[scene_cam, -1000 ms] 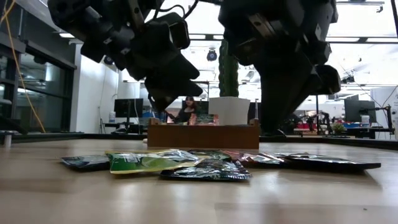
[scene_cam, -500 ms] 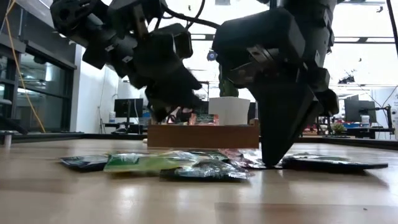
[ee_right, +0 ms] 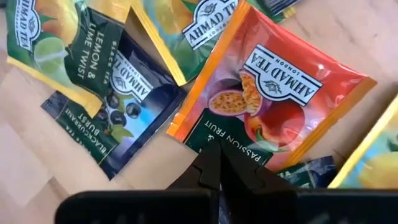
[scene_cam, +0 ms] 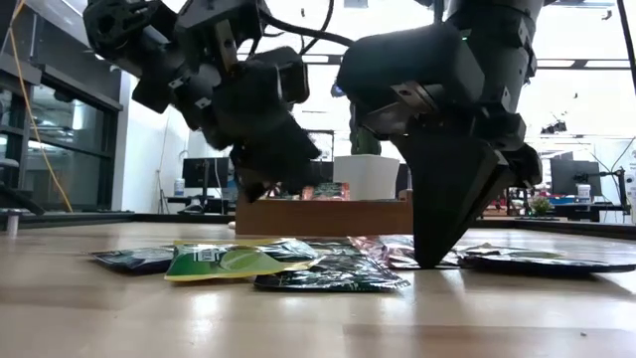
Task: Pick & Place Tea
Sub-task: Put the orange tea bag into the middle section of the wooden organizer
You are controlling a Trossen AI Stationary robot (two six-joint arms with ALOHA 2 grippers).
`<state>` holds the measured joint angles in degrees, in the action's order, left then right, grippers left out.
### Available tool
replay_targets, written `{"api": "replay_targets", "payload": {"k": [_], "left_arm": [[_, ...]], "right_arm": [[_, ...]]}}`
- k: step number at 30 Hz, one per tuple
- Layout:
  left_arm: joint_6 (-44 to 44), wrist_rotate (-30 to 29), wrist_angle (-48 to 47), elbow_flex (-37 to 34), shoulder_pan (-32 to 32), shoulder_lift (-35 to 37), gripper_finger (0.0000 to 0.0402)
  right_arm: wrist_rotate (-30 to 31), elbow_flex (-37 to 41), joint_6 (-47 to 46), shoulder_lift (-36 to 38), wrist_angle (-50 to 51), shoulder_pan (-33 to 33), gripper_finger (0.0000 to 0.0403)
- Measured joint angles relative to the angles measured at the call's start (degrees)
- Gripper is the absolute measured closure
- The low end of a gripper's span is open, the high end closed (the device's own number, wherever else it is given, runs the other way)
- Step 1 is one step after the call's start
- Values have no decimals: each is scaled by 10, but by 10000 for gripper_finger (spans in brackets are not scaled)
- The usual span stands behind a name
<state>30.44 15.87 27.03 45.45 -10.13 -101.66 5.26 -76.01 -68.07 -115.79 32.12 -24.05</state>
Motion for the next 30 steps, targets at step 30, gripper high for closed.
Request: {"api": "replay_targets", "payload": {"k": [30], "left_arm": [[14,-13,3,13,0,-10,268]], "right_arm": [[11,142,-121,38,-210,-9,403]]}}
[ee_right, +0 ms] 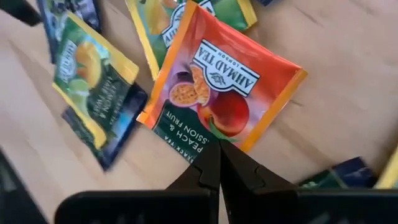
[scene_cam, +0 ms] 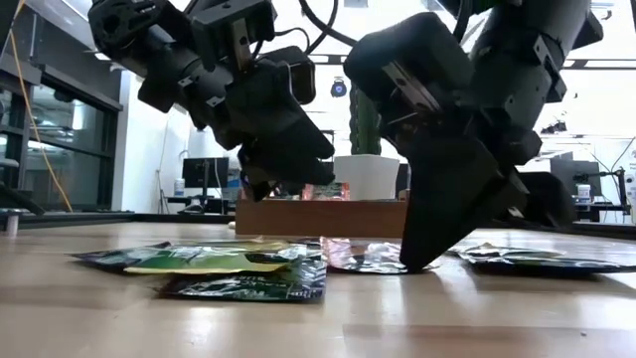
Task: Pick & Place Tea
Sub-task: Put the orange tea bag into the middle section of the wooden organizer
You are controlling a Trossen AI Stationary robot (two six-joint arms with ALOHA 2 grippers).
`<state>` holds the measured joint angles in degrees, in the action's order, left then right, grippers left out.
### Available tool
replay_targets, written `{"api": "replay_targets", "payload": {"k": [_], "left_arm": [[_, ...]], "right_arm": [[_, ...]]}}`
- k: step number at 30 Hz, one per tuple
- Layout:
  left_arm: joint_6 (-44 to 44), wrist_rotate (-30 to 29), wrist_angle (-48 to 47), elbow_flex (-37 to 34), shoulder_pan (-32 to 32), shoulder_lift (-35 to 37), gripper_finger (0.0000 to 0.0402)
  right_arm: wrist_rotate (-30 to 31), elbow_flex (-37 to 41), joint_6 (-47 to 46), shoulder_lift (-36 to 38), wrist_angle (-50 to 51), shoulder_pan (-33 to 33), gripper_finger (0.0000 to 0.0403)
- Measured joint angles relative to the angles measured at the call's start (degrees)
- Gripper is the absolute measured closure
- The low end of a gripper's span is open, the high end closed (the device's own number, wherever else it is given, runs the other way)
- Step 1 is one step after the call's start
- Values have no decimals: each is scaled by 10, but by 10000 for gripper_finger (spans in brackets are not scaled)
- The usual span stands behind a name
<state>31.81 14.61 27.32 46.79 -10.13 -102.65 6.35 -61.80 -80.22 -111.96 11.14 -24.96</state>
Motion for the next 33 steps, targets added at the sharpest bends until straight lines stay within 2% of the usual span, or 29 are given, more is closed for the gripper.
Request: {"api": "replay_targets", "payload": {"k": [10,20,25,33], "left_arm": [[25,-47,-71,2,0,-2,268],[32,-42,-46,10,0,-41,268],[101,-8,-71,42,0,-61,268],[102,56,-109,105,0,-103,268]], "right_arm": [[-15,20,-16,0,-9,-4,403],[-8,22,-11,-1,-17,-5,403],[-6,23,-8,-2,-21,-5,403],[-5,23,-8,-2,-23,-5,403]]}}
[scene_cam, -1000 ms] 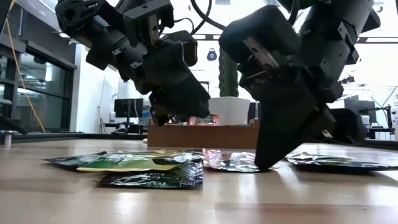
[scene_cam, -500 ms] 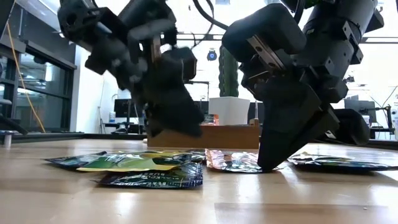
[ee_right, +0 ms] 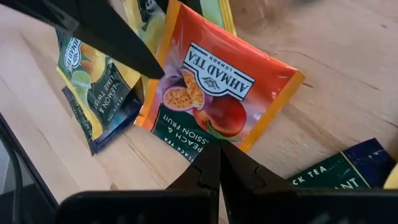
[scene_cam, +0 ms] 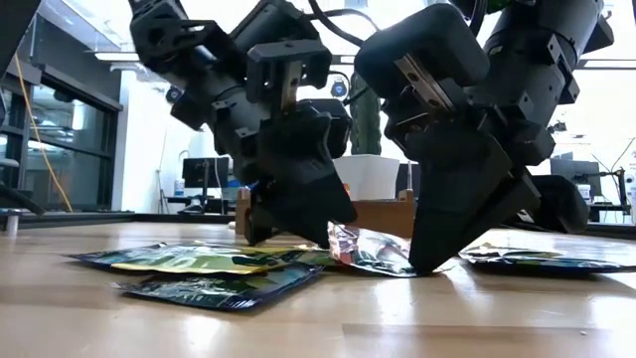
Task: Pick & Place Tea
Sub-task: Put the orange tea bag into the middle section of the wooden organizer
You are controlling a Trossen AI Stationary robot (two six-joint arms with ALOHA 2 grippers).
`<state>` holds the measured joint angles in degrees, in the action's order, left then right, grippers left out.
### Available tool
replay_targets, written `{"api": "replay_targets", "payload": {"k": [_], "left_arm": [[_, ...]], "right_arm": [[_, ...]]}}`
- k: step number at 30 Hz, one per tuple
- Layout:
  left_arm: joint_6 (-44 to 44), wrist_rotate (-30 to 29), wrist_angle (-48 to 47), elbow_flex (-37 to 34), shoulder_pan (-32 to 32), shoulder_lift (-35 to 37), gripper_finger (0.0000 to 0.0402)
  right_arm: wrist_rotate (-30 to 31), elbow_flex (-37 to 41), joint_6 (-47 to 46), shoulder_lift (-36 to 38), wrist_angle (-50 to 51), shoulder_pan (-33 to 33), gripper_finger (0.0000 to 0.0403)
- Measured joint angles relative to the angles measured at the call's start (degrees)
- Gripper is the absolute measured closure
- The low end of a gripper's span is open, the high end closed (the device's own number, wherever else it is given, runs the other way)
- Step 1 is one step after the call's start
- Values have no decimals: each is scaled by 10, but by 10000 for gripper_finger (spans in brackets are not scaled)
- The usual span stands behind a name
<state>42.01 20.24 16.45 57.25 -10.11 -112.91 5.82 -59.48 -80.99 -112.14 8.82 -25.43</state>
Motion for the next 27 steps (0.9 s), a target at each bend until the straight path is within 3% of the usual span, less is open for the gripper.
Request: {"api": "replay_targets", "payload": {"k": [7,27], "left_arm": [[-43,6,-91,39,4,-1,268],[-43,13,-60,48,3,-1,268]], "right_arm": [[3,0,5,0,-1,0,403],[7,0,11,-1,-5,0,403]]}}
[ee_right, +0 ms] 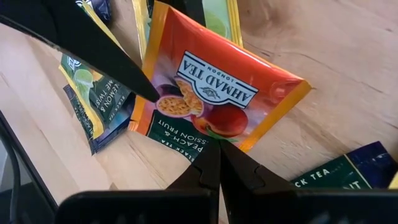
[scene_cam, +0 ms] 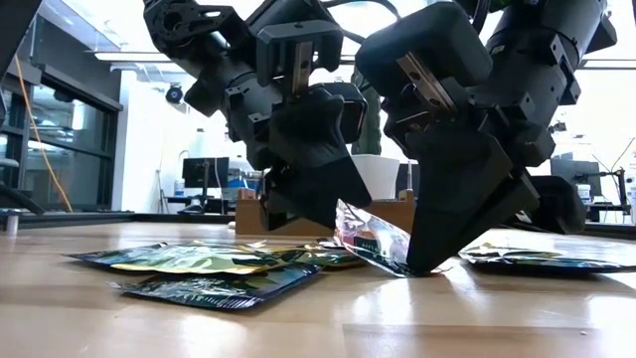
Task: Pick & Place Tea
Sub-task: Put the orange tea bag into the middle section of the wooden organizer
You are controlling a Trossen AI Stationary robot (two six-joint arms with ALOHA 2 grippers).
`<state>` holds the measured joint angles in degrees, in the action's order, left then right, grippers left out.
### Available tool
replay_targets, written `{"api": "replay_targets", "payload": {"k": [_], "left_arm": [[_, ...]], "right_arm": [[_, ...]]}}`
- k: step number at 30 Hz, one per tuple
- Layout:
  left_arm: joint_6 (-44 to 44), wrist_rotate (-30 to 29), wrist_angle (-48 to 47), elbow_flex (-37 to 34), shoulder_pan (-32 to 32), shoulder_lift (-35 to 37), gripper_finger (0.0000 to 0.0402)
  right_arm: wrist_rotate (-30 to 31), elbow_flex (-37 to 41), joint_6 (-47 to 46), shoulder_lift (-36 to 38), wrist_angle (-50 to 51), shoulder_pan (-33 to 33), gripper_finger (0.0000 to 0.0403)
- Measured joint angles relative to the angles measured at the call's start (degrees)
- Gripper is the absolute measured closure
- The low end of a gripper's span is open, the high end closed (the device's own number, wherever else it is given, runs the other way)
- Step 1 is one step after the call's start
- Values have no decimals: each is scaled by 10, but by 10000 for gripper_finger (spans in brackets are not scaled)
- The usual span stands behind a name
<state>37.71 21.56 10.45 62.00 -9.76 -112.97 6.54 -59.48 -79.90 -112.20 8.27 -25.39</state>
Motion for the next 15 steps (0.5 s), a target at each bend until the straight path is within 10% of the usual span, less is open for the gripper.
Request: {"api": "replay_targets", "payload": {"k": [15], "left_arm": [[18,-15,1,0,0,1,268]], "right_arm": [[2,0,0,-1,-7,0,403]]}}
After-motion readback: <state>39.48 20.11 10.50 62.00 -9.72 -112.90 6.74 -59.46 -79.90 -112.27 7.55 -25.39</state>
